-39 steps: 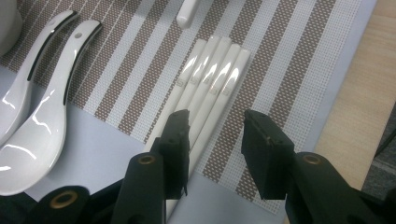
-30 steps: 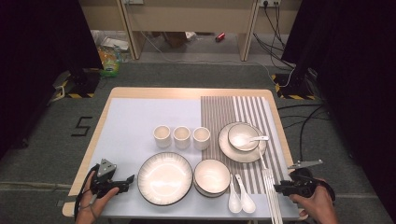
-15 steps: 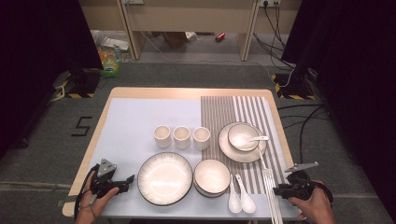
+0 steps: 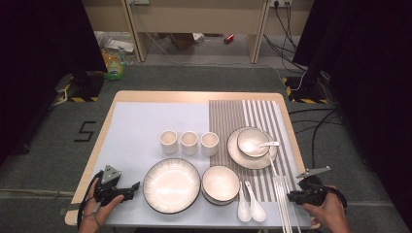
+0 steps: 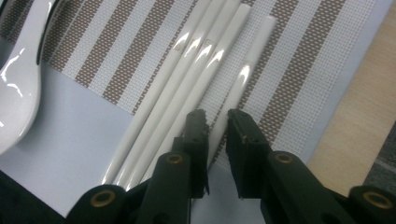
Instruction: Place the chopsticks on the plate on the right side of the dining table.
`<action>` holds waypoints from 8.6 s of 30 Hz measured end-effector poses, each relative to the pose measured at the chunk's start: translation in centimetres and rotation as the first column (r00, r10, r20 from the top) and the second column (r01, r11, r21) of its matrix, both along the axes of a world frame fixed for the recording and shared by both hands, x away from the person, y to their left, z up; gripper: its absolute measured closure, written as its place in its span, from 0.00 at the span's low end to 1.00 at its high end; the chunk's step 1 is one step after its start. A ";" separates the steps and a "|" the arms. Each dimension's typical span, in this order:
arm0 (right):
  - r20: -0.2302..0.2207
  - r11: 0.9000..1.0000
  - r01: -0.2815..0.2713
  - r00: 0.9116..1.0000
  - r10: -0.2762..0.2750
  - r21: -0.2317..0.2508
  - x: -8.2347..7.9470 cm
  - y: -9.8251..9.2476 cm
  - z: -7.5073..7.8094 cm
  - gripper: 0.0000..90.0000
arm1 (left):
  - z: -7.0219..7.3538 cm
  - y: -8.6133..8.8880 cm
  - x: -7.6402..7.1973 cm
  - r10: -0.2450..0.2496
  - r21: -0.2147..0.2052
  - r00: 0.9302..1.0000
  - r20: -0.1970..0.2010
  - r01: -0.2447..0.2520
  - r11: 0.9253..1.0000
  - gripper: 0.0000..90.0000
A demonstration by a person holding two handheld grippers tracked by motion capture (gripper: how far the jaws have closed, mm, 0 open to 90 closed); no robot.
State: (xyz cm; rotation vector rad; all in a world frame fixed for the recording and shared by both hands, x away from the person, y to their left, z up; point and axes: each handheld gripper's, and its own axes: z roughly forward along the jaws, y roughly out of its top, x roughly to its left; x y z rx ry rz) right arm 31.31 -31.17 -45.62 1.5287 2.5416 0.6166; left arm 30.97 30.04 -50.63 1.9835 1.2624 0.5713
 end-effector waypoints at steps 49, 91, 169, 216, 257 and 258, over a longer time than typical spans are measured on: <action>-0.032 0.962 -0.264 0.965 0.262 -0.076 7.7 0.6 0.3 0.93 | 0.0 0.0 0.0 -0.001 0.002 1.000 0.001 0.001 1.000 0.16; -0.021 0.902 -0.413 0.910 0.414 -0.128 6.6 -0.9 0.4 0.94 | 0.0 0.0 0.0 -0.001 0.002 1.000 0.000 0.001 1.000 0.15; -0.087 0.998 -0.065 0.994 0.064 -0.007 7.1 -2.4 0.6 0.72 | 0.0 0.0 0.0 -0.003 0.004 1.000 -0.003 0.003 1.000 0.16; -0.103 0.982 0.186 0.977 -0.184 0.010 12.2 -1.5 0.8 0.63 | 0.1 0.1 0.0 -0.009 0.005 1.000 -0.016 0.009 1.000 0.15; -0.069 0.935 0.351 0.933 -0.354 -0.048 15.1 -0.2 0.5 0.67 | 0.1 0.1 0.0 -0.009 0.006 1.000 -0.014 0.009 1.000 0.16; -0.070 0.934 0.354 0.932 -0.357 -0.047 15.1 -0.2 0.5 0.68 | 0.1 0.1 0.0 -0.009 0.006 1.000 -0.014 0.009 1.000 0.15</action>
